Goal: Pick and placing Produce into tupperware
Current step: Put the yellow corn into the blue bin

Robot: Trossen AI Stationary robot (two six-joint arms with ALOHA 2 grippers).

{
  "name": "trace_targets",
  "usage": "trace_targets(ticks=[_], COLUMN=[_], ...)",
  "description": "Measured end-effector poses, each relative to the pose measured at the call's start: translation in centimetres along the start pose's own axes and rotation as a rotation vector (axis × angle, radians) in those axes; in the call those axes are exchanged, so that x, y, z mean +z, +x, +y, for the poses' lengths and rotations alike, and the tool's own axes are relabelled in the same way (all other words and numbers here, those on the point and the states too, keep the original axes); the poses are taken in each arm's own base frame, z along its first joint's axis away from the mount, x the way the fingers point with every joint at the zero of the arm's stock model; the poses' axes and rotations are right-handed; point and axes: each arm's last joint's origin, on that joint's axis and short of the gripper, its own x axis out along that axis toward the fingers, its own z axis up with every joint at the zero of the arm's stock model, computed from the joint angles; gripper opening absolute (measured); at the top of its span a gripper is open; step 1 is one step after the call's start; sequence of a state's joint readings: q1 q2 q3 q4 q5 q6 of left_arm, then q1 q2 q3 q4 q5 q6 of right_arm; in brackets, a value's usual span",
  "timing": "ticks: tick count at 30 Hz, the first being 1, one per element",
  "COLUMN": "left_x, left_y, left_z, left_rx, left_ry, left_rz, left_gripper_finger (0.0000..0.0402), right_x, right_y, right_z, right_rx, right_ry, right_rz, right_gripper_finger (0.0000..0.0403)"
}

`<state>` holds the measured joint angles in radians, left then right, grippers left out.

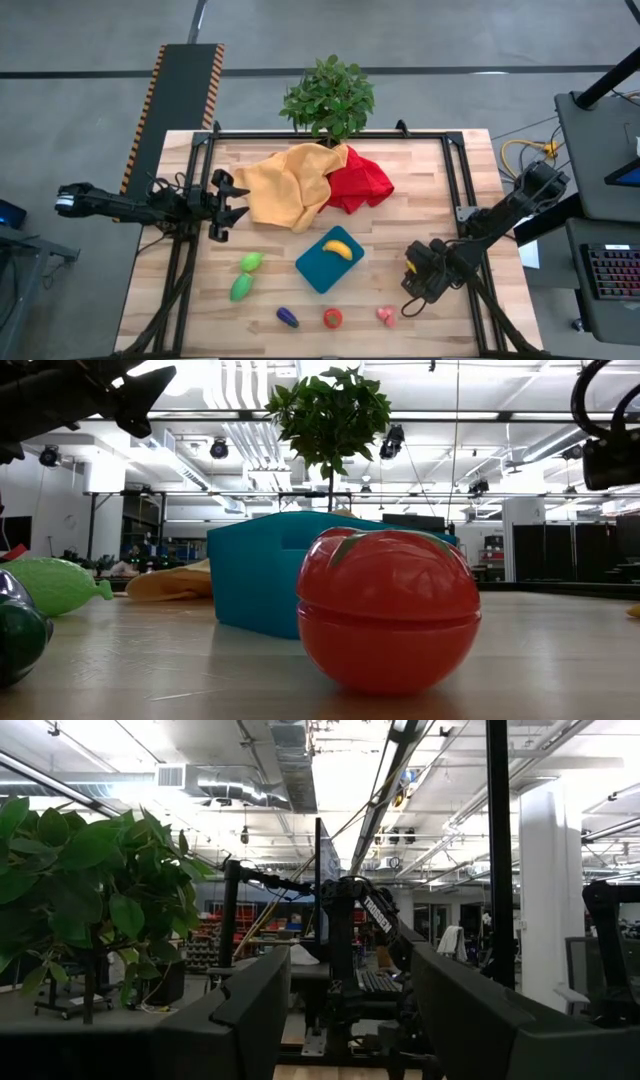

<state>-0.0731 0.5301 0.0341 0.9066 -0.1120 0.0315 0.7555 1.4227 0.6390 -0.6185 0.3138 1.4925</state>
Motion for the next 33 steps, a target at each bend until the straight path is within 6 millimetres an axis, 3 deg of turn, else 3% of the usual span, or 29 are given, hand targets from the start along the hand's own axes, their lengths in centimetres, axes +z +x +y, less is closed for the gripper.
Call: trace_targets(ticks=[21, 33], left_x=[-0.3, -0.2], left_y=[0.1, 0.1], left_z=[0.0, 0.0], left_rx=[-0.001, 0.0], left_ry=[0.002, 0.001], left_rz=[0.022, 0.016], left_gripper_finger=[0.0196, 0.0196], right_x=[-0.4, -0.6], right_y=[0.9, 0.9], right_z=[-1.1, -1.3], right_rx=[-0.022, -0.035], right_ry=[-0.008, -0.046], right_rz=[0.001, 0.022], right_gripper_finger=[0.0223, 0.013])
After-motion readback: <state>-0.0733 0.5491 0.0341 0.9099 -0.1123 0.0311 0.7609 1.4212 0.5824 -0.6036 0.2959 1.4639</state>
